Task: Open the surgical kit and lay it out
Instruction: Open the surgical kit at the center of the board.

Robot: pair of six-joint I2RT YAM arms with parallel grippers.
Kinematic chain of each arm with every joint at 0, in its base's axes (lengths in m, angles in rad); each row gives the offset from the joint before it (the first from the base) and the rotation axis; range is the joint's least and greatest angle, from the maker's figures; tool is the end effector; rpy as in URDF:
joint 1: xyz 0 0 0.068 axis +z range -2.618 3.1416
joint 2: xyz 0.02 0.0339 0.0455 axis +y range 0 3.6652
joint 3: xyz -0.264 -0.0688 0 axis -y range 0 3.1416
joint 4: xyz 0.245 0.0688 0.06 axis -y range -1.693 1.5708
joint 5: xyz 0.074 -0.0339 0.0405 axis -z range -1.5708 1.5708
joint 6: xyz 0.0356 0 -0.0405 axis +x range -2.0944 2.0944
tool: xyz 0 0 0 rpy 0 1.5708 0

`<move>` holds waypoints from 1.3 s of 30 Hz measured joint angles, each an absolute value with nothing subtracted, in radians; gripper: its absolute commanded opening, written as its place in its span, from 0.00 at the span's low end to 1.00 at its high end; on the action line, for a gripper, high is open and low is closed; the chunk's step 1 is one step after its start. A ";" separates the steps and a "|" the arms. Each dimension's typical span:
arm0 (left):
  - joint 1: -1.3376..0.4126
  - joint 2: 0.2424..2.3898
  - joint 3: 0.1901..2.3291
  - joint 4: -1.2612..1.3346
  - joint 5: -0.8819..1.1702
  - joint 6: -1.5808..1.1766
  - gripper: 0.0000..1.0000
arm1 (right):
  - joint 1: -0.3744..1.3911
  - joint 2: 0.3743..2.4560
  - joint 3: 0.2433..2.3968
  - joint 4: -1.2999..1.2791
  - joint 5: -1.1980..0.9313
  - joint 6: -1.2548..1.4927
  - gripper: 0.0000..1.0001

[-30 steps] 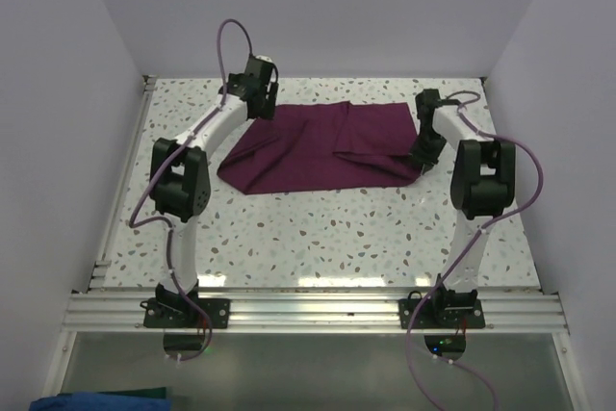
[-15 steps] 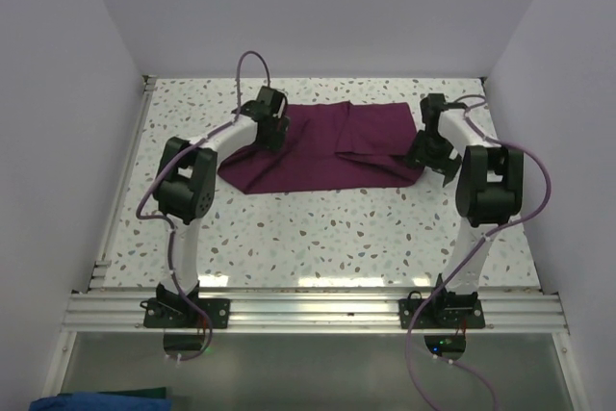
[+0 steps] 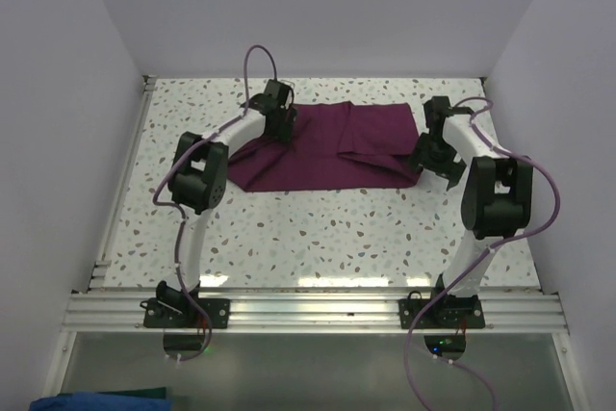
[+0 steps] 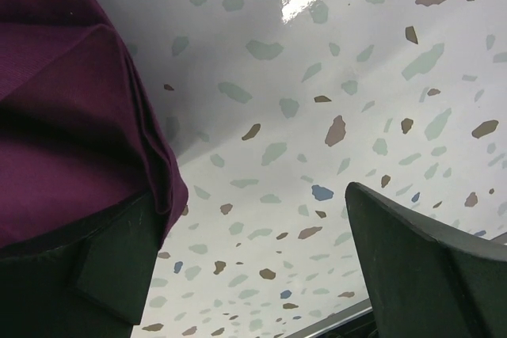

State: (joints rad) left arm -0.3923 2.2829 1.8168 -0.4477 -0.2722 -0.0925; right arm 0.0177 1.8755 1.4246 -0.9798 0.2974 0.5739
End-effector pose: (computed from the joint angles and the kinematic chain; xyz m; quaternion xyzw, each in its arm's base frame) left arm 0.4698 -0.1840 0.1711 0.0968 0.9338 0.0479 0.3411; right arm 0.3611 -0.0040 0.2056 0.2808 0.9458 -0.1212 0.1093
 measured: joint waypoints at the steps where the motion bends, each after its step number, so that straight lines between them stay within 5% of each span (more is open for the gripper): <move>1: -0.391 2.294 1.827 -0.450 -0.272 -0.095 0.78 | 0.018 1.876 1.423 -0.981 0.297 0.572 0.97; 7: -0.379 2.306 1.840 -0.449 -0.242 -0.123 0.53 | 0.018 1.872 1.422 -0.981 0.298 0.567 0.94; 14: -0.340 2.302 1.858 -0.461 -0.209 -0.139 0.53 | 0.018 1.862 1.413 -0.981 0.298 0.568 0.86; 20: -0.214 2.280 1.891 -0.486 -0.186 -0.146 0.63 | 0.018 1.856 1.404 -0.981 0.299 0.569 0.86; 26: -0.022 2.271 1.945 -0.516 -0.203 -0.166 0.99 | 0.018 1.850 1.406 -0.984 0.299 0.568 0.86; 33: 0.074 2.251 1.968 -0.535 -0.220 -0.206 0.99 | 0.021 1.821 1.441 -0.988 0.293 0.556 0.88; 39: -0.022 2.216 1.924 -0.527 -0.136 -0.209 0.99 | 0.049 1.760 1.525 -0.907 0.160 0.509 0.88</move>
